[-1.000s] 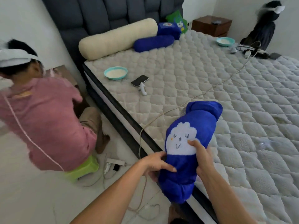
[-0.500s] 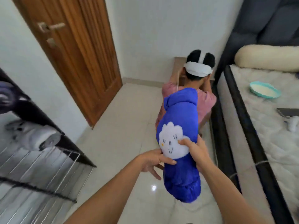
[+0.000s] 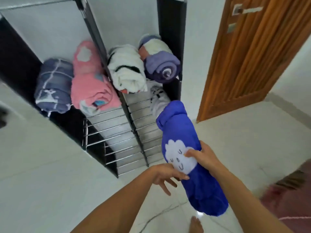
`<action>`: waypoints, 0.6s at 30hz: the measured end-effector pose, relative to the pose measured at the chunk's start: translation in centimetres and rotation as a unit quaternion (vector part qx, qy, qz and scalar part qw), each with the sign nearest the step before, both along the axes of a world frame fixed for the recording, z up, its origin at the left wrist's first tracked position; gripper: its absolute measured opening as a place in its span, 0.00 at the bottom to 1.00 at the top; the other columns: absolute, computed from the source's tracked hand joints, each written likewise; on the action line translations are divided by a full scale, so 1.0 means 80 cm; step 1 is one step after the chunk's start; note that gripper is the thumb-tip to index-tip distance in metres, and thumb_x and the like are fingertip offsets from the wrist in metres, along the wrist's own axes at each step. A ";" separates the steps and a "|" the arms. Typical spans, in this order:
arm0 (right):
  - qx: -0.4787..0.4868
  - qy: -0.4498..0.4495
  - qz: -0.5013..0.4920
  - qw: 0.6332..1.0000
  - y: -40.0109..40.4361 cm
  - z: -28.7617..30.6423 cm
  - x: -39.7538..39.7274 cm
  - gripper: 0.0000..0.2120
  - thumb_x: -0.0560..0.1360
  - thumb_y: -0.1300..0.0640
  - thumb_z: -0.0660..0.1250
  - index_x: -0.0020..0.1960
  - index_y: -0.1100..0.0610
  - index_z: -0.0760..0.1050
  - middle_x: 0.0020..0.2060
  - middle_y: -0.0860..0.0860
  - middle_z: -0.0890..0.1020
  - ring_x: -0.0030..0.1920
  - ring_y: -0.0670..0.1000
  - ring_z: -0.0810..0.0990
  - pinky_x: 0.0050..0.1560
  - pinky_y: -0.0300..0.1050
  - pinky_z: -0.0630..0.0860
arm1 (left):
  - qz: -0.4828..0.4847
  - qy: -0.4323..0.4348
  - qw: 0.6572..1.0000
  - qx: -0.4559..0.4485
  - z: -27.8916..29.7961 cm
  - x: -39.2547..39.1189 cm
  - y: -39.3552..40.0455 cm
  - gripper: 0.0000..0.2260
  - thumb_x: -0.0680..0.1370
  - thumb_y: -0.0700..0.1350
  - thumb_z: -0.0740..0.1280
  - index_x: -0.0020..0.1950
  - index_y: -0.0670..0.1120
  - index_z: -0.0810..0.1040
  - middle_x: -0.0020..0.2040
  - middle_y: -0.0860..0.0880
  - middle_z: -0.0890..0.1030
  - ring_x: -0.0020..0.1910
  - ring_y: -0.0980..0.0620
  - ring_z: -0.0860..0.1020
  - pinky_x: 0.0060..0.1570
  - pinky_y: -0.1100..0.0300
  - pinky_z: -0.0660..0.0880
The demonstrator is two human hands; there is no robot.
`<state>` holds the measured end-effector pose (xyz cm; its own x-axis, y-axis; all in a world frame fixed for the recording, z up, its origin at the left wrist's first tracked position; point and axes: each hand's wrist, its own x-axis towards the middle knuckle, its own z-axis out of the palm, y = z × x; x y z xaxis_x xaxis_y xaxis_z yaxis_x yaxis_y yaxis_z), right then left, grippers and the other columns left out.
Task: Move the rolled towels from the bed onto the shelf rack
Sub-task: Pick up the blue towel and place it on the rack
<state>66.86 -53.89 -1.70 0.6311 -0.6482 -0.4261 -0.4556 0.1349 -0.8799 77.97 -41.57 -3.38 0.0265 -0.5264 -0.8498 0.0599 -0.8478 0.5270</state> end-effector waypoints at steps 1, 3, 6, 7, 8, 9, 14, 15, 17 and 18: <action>0.006 -0.003 0.023 1.000 -0.006 -0.003 0.022 0.21 0.66 0.56 0.71 0.58 0.51 0.73 0.53 0.48 0.81 0.52 0.52 0.80 0.52 0.48 0.78 | 0.033 -0.001 0.999 0.002 0.001 0.011 0.002 0.32 0.71 0.51 0.74 0.72 0.49 0.68 0.71 0.45 0.70 0.68 0.42 0.71 0.59 0.39 0.76; 0.016 -0.011 0.057 0.998 -0.016 -0.008 0.067 0.22 0.67 0.57 0.71 0.60 0.52 0.73 0.54 0.49 0.80 0.53 0.53 0.80 0.51 0.47 0.76 | 0.104 -0.007 0.995 -0.002 0.001 0.032 0.007 0.30 0.72 0.53 0.73 0.72 0.51 0.68 0.71 0.46 0.70 0.68 0.42 0.71 0.58 0.40 0.76; 0.039 -0.021 0.081 0.996 -0.024 -0.014 0.123 0.24 0.66 0.57 0.72 0.61 0.52 0.75 0.55 0.50 0.82 0.53 0.54 0.80 0.52 0.48 0.77 | 0.213 -0.004 0.977 -0.014 -0.011 0.059 0.015 0.29 0.73 0.56 0.71 0.71 0.56 0.65 0.69 0.47 0.71 0.66 0.42 0.72 0.57 0.39 0.77; 0.048 -0.023 0.083 0.995 -0.028 -0.016 0.140 0.24 0.65 0.57 0.72 0.61 0.52 0.75 0.55 0.50 0.82 0.53 0.54 0.81 0.54 0.50 0.78 | 0.251 0.000 0.968 -0.027 -0.016 0.065 0.015 0.28 0.73 0.57 0.71 0.70 0.58 0.65 0.67 0.49 0.73 0.65 0.42 0.73 0.56 0.38 0.77; 0.055 -0.024 0.085 0.995 -0.032 -0.018 0.157 0.24 0.65 0.56 0.72 0.61 0.51 0.76 0.55 0.50 0.82 0.53 0.54 0.81 0.56 0.52 0.78 | 0.288 0.005 0.957 -0.043 -0.019 0.072 0.014 0.26 0.73 0.57 0.70 0.68 0.60 0.65 0.63 0.51 0.75 0.62 0.44 0.74 0.56 0.38 0.77; 0.065 -0.028 0.084 0.994 -0.037 -0.019 0.176 0.24 0.65 0.57 0.72 0.61 0.51 0.76 0.55 0.51 0.83 0.53 0.54 0.81 0.57 0.53 0.78 | 0.324 0.009 0.944 -0.061 -0.022 0.079 0.011 0.24 0.73 0.57 0.70 0.66 0.61 0.66 0.60 0.53 0.77 0.59 0.46 0.76 0.56 0.38 0.77; 0.107 -0.046 0.048 0.992 -0.050 -0.024 0.265 0.23 0.67 0.61 0.72 0.62 0.56 0.75 0.56 0.53 0.82 0.54 0.56 0.81 0.58 0.53 0.77 | 0.426 0.029 0.898 -0.104 -0.046 0.123 -0.004 0.31 0.69 0.58 0.75 0.68 0.61 0.65 0.62 0.56 0.76 0.60 0.48 0.76 0.55 0.36 0.76; 0.111 -0.042 0.038 0.992 -0.053 -0.027 0.280 0.22 0.68 0.61 0.72 0.61 0.57 0.75 0.55 0.53 0.82 0.54 0.56 0.80 0.58 0.52 0.77 | 0.420 0.033 0.902 -0.098 -0.051 0.131 -0.006 0.33 0.67 0.59 0.75 0.68 0.61 0.64 0.63 0.55 0.75 0.61 0.47 0.75 0.55 0.37 0.76; 0.119 -0.038 0.021 0.992 -0.059 -0.030 0.313 0.22 0.68 0.60 0.73 0.61 0.57 0.75 0.55 0.53 0.82 0.54 0.56 0.80 0.58 0.51 0.77 | 0.411 0.039 0.907 -0.083 -0.058 0.149 -0.011 0.37 0.65 0.59 0.77 0.70 0.61 0.62 0.64 0.55 0.72 0.62 0.46 0.74 0.53 0.39 0.77; 0.121 -0.038 0.012 0.992 -0.061 -0.031 0.329 0.24 0.68 0.59 0.74 0.63 0.57 0.74 0.56 0.53 0.82 0.55 0.56 0.80 0.59 0.51 0.77 | 0.414 0.044 0.906 -0.077 -0.060 0.158 -0.014 0.39 0.65 0.58 0.78 0.71 0.60 0.62 0.64 0.55 0.72 0.62 0.46 0.73 0.52 0.39 0.77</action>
<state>93.19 -58.78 -4.22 0.6806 -0.5179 -0.5183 -0.3951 0.3363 -0.8549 90.59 -42.66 -8.22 0.4024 -0.4696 -0.7858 0.6898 -0.4088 0.5975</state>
